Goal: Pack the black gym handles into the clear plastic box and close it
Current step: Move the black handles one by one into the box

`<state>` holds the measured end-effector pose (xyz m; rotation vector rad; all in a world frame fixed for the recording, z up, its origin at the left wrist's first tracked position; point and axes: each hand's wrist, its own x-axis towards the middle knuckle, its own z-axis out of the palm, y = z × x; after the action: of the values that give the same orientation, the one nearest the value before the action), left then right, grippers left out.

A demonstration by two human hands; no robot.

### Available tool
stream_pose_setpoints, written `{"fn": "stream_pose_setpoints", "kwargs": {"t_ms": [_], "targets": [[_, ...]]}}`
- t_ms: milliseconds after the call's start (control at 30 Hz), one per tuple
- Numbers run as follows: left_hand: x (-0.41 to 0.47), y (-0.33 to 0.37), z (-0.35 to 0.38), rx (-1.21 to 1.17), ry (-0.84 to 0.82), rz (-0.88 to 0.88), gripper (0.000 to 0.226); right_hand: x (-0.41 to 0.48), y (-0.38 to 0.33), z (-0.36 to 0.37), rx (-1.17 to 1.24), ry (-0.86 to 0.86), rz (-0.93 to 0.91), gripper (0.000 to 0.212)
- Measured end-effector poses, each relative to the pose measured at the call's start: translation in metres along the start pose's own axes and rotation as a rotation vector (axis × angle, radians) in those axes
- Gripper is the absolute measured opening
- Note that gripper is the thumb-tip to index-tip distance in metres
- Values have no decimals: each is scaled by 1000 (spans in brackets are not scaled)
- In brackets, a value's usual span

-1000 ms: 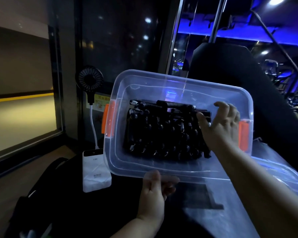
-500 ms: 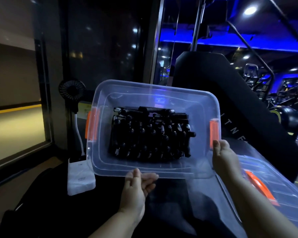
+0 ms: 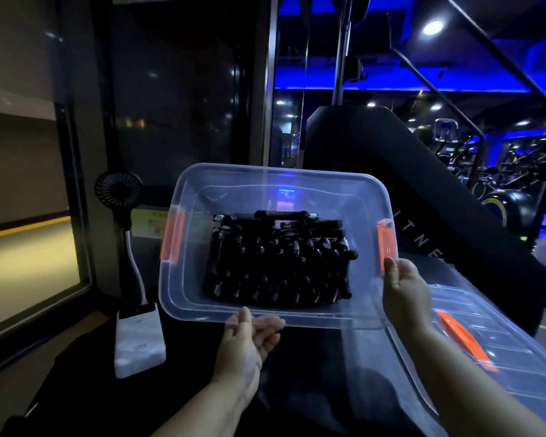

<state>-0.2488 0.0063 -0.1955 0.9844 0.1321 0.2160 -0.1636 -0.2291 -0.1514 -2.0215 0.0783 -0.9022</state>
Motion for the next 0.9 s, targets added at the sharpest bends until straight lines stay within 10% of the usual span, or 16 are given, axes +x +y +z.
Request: {"fn": "stream_pose_setpoints", "kwargs": {"t_ms": [400, 733, 900], "targets": [[2, 0, 26, 45, -94, -117, 39, 16, 13, -37, -79, 47, 42, 36], [34, 48, 10, 353, 422, 243, 69, 34, 3, -33, -67, 8, 98, 33], [71, 89, -9, 947, 515, 463, 81, 37, 2, -33, -96, 4, 122, 37]]}}
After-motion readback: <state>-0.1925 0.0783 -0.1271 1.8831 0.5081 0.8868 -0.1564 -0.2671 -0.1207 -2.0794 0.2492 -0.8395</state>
